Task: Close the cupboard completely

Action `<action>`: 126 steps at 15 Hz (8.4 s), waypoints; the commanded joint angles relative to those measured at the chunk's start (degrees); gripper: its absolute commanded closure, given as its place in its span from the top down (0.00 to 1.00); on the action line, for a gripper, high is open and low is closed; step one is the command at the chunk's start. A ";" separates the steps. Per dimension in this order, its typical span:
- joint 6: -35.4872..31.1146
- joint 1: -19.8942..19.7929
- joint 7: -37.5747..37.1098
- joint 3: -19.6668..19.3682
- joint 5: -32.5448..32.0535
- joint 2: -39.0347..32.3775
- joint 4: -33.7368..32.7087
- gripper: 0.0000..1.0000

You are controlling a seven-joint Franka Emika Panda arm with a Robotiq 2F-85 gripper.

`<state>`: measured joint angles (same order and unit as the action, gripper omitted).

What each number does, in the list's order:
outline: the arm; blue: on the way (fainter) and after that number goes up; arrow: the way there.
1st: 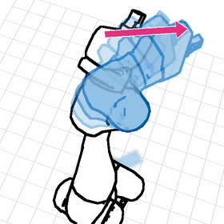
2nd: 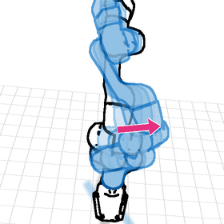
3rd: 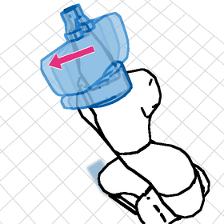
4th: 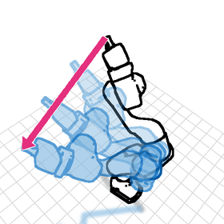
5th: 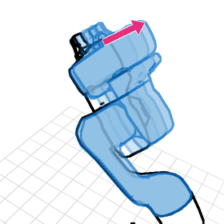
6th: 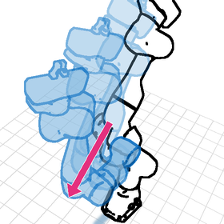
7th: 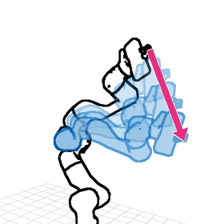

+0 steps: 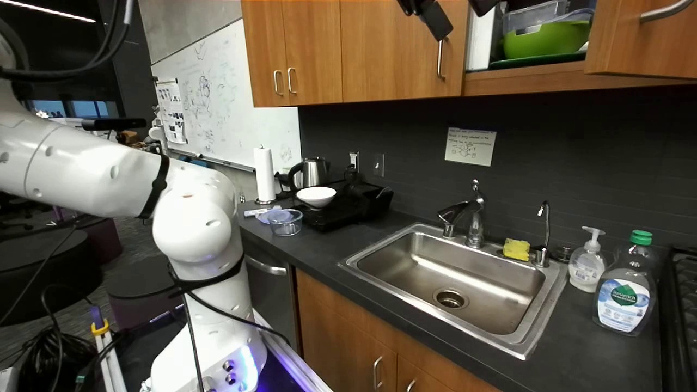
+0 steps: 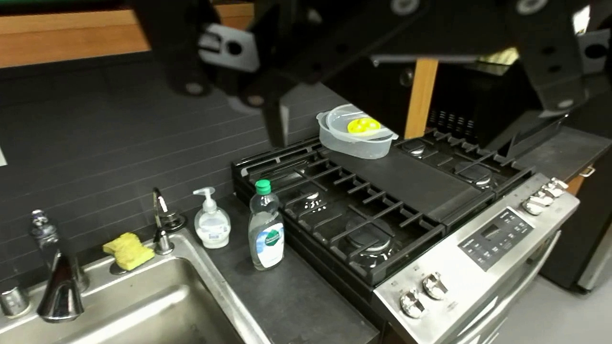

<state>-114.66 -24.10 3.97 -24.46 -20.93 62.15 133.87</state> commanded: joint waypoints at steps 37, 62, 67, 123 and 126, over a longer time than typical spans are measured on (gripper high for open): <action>8.94 15.26 31.18 -12.84 17.84 -24.75 -23.62 0.06; -2.43 5.66 -12.60 12.34 6.46 -17.75 -8.18 0.48; -3.13 5.18 -13.69 12.64 6.01 -18.39 -8.23 0.44; -18.17 8.73 2.94 6.10 13.90 -27.47 -7.33 1.00; -17.84 8.79 3.03 6.09 13.90 -27.49 -7.33 1.00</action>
<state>-132.64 -14.75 6.58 -18.77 -7.58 34.89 126.77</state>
